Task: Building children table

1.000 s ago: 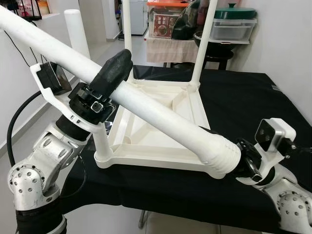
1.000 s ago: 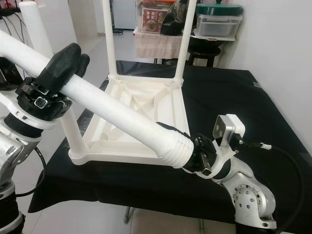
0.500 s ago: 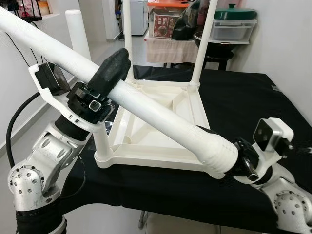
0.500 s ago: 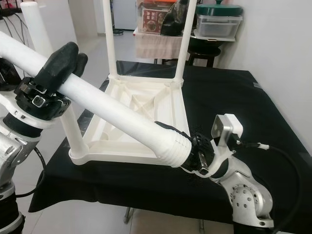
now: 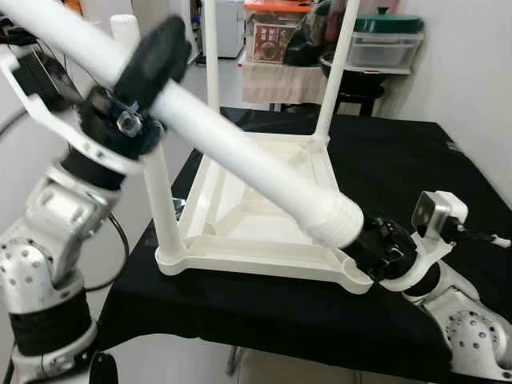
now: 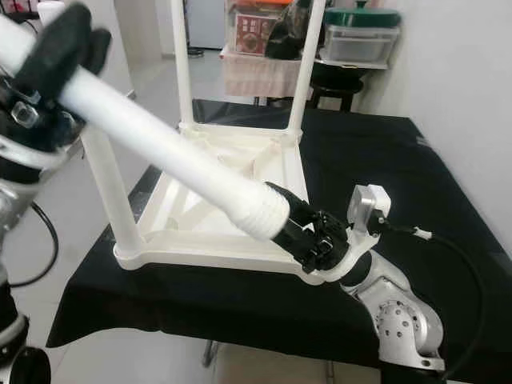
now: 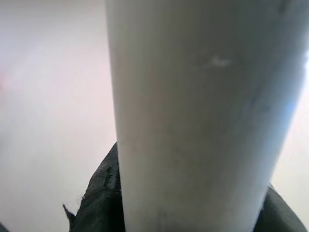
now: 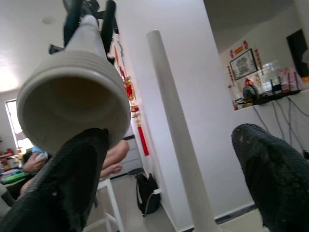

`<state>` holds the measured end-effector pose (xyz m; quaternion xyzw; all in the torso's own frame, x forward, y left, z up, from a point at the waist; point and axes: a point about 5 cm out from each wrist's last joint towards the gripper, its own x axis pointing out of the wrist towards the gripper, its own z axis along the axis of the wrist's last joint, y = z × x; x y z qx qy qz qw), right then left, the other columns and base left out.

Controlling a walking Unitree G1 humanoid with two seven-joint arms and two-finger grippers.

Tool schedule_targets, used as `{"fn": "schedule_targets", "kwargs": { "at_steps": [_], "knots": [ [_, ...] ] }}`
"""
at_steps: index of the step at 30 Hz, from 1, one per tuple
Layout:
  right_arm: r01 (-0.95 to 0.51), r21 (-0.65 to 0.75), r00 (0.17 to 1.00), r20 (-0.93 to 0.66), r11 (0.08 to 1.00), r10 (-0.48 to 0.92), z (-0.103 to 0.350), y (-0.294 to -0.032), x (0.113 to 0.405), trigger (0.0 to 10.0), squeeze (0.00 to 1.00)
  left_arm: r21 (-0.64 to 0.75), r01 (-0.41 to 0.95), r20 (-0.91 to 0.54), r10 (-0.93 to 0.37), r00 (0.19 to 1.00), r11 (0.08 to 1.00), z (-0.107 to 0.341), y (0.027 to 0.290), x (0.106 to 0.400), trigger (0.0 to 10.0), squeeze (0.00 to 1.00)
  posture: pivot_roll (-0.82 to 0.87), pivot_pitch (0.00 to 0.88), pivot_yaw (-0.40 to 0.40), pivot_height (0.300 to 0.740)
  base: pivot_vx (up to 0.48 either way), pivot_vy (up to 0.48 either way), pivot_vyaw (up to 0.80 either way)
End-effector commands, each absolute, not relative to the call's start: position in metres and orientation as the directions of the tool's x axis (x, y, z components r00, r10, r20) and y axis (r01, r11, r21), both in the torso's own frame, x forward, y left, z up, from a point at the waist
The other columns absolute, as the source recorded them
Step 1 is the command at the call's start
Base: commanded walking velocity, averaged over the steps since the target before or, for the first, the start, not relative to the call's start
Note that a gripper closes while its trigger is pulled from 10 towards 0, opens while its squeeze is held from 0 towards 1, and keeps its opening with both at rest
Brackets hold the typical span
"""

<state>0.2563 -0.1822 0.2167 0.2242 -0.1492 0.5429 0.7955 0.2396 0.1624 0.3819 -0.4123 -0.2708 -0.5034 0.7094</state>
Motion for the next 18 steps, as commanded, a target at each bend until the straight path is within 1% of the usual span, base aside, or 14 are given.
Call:
{"fn": "schedule_targets", "kwargs": {
  "at_steps": [1,2,4,5,6,7,8,9,10,11,13,14,17,18],
  "knots": [
    [-0.907,0.229,0.420,0.420,0.354,0.804,0.204,-0.183,0.259,10.0,1.00,-0.251,0.952,0.839,-0.451,0.304,0.173,0.396,0.172,0.235,0.0,0.00,0.03,0.000,-0.026,0.740,0.000,0.000,0.00],
    [-0.907,0.229,0.420,0.420,0.354,0.804,0.204,-0.183,0.259,10.0,1.00,-0.251,0.952,0.839,-0.451,0.304,0.173,0.396,0.172,0.235,0.0,0.00,0.03,0.000,-0.026,0.740,0.000,0.000,0.00],
    [-0.886,0.235,0.462,0.382,0.400,0.800,0.200,-0.184,0.263,10.0,1.00,-0.231,0.945,0.841,-0.441,0.314,0.233,0.405,0.181,0.236,0.0,0.00,0.02,0.000,-0.022,0.740,0.000,0.000,0.00],
    [-0.873,0.230,0.486,0.355,0.430,0.798,0.197,-0.185,0.265,10.0,1.00,-0.230,0.926,0.828,-0.440,0.348,0.298,0.407,0.186,0.239,0.0,0.00,0.03,0.000,-0.019,0.740,0.000,0.000,0.00],
    [-0.854,0.218,0.519,0.304,0.473,0.798,0.194,-0.187,0.269,10.0,1.00,-0.233,0.879,0.779,-0.462,0.425,0.417,0.404,0.189,0.247,0.0,0.00,0.03,0.000,-0.020,0.740,0.000,0.000,0.00],
    [-0.854,0.218,0.519,0.304,0.473,0.798,0.194,-0.187,0.269,10.0,1.00,-0.233,0.879,0.779,-0.462,0.425,0.417,0.404,0.189,0.247,0.0,0.00,0.03,0.000,-0.020,0.740,0.000,0.000,0.00],
    [-0.829,0.155,0.558,0.177,0.537,0.810,0.187,-0.189,0.274,10.0,1.00,-0.200,0.755,0.653,-0.489,0.578,0.624,0.393,0.191,0.262,0.0,0.00,0.03,0.000,-0.023,0.740,0.000,0.000,0.00],
    [-0.829,0.155,0.558,0.177,0.537,0.810,0.187,-0.189,0.274,10.0,1.00,-0.200,0.755,0.653,-0.489,0.578,0.624,0.393,0.191,0.262,0.0,0.00,0.03,0.000,-0.023,0.740,0.000,0.000,0.00],
    [-0.830,0.114,0.557,0.117,0.546,0.823,0.183,-0.190,0.273,10.0,1.00,-0.163,0.696,0.589,-0.498,0.637,0.699,0.385,0.191,0.269,0.0,0.00,0.03,0.000,-0.023,0.740,0.000,0.000,0.00],
    [-0.830,0.114,0.557,0.117,0.546,0.823,0.183,-0.190,0.273,10.0,1.00,-0.163,0.696,0.589,-0.498,0.637,0.699,0.385,0.191,0.269,0.0,0.00,0.03,0.000,-0.023,0.740,0.000,0.000,0.00],
    [-0.838,0.023,0.545,0.015,0.545,0.838,0.183,-0.194,0.271,10.0,1.00,-0.112,0.645,0.473,-0.530,0.704,0.756,0.365,0.185,0.278,0.0,0.00,0.03,0.000,-0.023,0.740,0.000,0.000,0.00],
    [-0.838,0.023,0.545,0.015,0.545,0.838,0.183,-0.194,0.271,10.0,1.00,-0.112,0.645,0.473,-0.530,0.704,0.756,0.365,0.185,0.278,0.0,0.00,0.03,0.000,-0.023,0.740,0.000,0.000,0.00],
    [-0.850,-0.040,0.526,0.013,0.526,0.850,0.198,-0.199,0.268,10.0,1.00,-0.039,0.649,0.344,-0.600,0.722,0.760,0.342,0.172,0.281,0.0,0.00,0.03,0.000,-0.019,0.740,0.000,0.000,0.00],
    [-0.850,-0.040,0.526,0.013,0.526,0.850,0.198,-0.199,0.268,10.0,1.00,-0.039,0.649,0.344,-0.600,0.722,0.760,0.342,0.172,0.281,0.0,0.00,0.03,0.000,-0.019,0.740,0.000,0.000,0.00]
  ]
}}
